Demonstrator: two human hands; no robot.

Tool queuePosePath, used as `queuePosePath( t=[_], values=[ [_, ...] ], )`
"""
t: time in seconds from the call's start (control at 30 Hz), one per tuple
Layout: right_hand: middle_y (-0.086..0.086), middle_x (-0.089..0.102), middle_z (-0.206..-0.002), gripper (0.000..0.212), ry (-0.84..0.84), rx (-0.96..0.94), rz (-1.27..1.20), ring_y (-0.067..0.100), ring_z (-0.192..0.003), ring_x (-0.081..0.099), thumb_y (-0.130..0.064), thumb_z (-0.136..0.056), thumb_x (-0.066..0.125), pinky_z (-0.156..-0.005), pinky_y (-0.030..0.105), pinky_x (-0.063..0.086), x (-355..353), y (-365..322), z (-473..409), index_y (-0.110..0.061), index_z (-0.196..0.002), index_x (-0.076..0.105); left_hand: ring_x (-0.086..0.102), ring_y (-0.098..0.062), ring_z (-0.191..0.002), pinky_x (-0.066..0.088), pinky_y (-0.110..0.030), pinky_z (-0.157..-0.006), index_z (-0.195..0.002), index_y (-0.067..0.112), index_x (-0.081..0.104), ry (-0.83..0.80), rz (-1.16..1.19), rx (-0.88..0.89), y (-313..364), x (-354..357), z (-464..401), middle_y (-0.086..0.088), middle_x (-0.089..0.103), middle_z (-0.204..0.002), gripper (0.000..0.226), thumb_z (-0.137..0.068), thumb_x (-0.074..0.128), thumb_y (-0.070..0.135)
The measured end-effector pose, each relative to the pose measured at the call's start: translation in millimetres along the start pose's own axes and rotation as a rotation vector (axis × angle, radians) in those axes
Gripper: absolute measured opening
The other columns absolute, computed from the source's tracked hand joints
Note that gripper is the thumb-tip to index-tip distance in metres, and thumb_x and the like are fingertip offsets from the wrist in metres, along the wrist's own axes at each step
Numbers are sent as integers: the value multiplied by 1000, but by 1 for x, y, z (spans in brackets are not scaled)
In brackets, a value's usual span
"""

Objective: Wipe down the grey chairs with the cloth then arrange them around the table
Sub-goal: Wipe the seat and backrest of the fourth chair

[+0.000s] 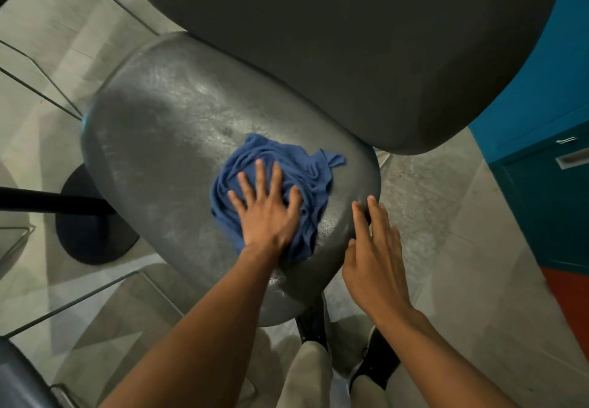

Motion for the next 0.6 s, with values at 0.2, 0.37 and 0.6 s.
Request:
queuePosePath(
  t=[0.2, 0.37, 0.6],
  values=[
    [5, -15, -169, 64, -70, 9, 21, 22, -156, -12, -25, -108, 33, -127, 47, 6, 2, -2, -1, -19, -163, 0, -20, -17, -156, -3, -52, -127, -161, 46, 1, 24, -50, 353, 7, 13, 62, 15, -12, -170, 62, -103, 9, 65],
    [4, -16, -169, 64, -52, 6, 24, 22, -156, -12, -29, -108, 32, -127, 46, 9, 6, -3, -2, -21, -162, 0, -17, -18, -157, -6, -47, -127, -155, 59, -5, 0, -72, 75, -84, 1, 61, 20, -14, -168, 67, -92, 2, 81],
    [4, -12, -169, 60, -20, -14, 30, 21, -156, -10, -35, -106, 20, -125, 42, 6, 9, 1, -2, -20, -162, 3, -29, -32, -152, -15, -61, -121, -161, 41, -2, -48, -34, 87, 26, -3, -16, 3, -24, -168, 66, -102, 13, 66]
  ],
)
Point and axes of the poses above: each hand's wrist, its own z-axis away from the middle knuckle, its own x-axis out of the palm, y = z × x, the point moved 8 cm from there along -z, towards the middle knuckle
